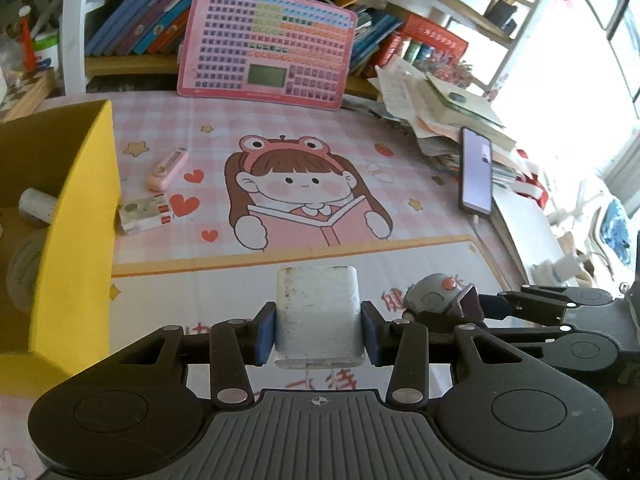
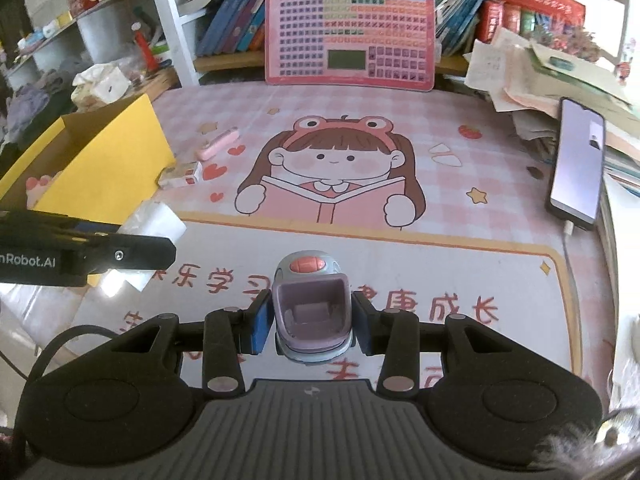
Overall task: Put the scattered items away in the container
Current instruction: 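Carry the charger block and toy car with both tools to the yellow box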
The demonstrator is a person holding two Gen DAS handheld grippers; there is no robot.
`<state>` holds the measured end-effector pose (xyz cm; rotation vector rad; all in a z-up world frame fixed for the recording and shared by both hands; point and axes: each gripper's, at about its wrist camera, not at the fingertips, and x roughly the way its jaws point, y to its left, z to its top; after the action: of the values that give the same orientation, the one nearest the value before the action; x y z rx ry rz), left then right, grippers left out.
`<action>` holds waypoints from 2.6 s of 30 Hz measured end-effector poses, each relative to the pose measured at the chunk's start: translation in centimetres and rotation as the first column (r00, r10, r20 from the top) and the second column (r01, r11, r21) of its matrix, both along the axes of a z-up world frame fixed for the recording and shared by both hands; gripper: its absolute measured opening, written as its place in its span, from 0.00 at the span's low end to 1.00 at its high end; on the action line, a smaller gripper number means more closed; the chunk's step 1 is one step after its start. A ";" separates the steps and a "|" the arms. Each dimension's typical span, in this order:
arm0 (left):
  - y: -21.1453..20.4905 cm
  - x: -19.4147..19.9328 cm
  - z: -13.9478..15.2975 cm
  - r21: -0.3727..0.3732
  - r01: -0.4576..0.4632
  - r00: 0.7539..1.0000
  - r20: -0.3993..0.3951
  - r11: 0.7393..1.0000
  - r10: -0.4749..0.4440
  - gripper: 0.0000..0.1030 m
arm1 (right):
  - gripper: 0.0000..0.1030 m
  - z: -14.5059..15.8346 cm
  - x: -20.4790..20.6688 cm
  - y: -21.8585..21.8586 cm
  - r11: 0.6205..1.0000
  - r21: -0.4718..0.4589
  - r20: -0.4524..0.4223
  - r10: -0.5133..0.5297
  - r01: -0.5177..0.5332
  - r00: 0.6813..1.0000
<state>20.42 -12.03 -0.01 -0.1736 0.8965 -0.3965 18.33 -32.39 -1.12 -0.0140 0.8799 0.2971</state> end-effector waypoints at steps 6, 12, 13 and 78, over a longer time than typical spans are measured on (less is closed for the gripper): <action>2.3 -2.7 0.4 -0.024 0.045 0.999 0.012 0.999 -0.045 0.41 | 0.38 0.6 -3.3 2.8 0.999 -0.015 0.013 -0.033 0.033 0.999; 4.5 -5.7 0.7 -0.044 0.082 0.996 0.026 0.996 -0.081 0.41 | 0.38 1.1 -7.0 5.2 0.998 -0.022 0.023 -0.057 0.058 0.998; 4.9 -6.2 0.8 -0.045 0.085 0.996 0.028 0.995 -0.084 0.41 | 0.38 1.2 -7.5 5.6 0.998 -0.023 0.025 -0.061 0.062 0.998; 27.1 -13.3 2.9 -0.075 -0.312 0.942 0.102 0.947 0.319 0.41 | 0.38 4.9 -9.0 27.4 0.933 -0.001 0.176 0.354 -0.360 0.918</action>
<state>7.15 15.02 2.85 -0.3404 0.7308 -0.1309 9.28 -5.01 3.79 -0.1717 0.6948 0.6433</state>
